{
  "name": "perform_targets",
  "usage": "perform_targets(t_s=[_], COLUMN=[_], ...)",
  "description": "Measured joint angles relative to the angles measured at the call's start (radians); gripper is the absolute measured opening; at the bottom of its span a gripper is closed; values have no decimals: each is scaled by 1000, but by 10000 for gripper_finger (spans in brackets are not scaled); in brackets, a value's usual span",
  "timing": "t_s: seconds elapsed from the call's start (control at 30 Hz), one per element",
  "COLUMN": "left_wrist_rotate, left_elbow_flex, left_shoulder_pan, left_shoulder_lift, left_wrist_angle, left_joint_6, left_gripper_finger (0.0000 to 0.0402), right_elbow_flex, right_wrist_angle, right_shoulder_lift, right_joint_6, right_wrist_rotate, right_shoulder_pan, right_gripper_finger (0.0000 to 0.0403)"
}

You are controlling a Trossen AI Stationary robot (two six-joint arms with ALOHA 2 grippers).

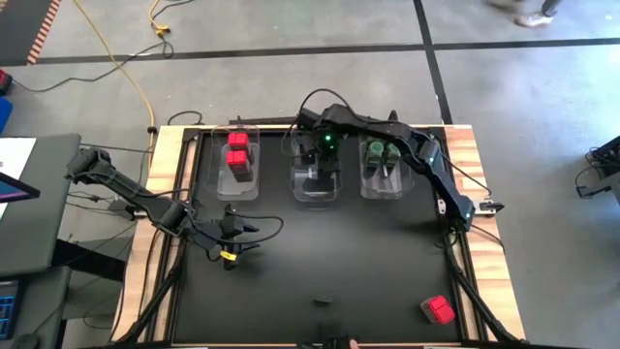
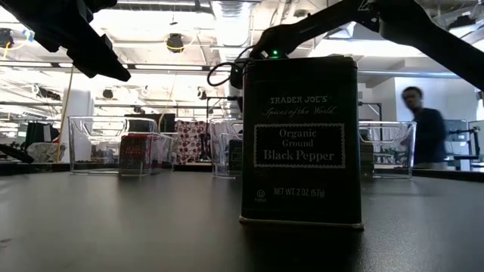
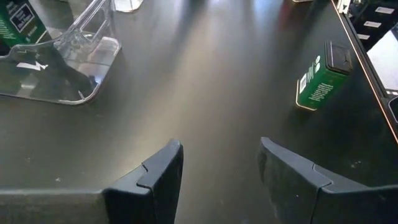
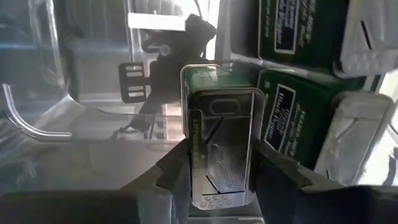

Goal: Sort spices by type
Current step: Put the black seasoning can into the middle transparent bin

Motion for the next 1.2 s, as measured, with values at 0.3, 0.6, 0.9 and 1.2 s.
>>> perform_targets(t_s=[0.3,0.6,0.9,1.2], left_wrist_rotate=[0,0,0,1], left_elbow_flex=[0,0,0,0], left_shoulder_pan=[0,0,0,0], left_shoulder_lift=[0,0,0,0], left_wrist_angle=[0,1,1,0], left_joint_6=[-9,-11,-11,-11], left_gripper_finger=[194,194,194,194], right_elbow_flex=[0,0,0,0], right_wrist_angle=[-15,-21,3,2], right_shoulder_lift=[0,0,-4,-5], right_joint_6=[26,26,26,26], right_wrist_rotate=[1,3,4,4], right_shoulder_pan=[-9,-8,-8,-8], right_gripper_finger=[190,184,186,186])
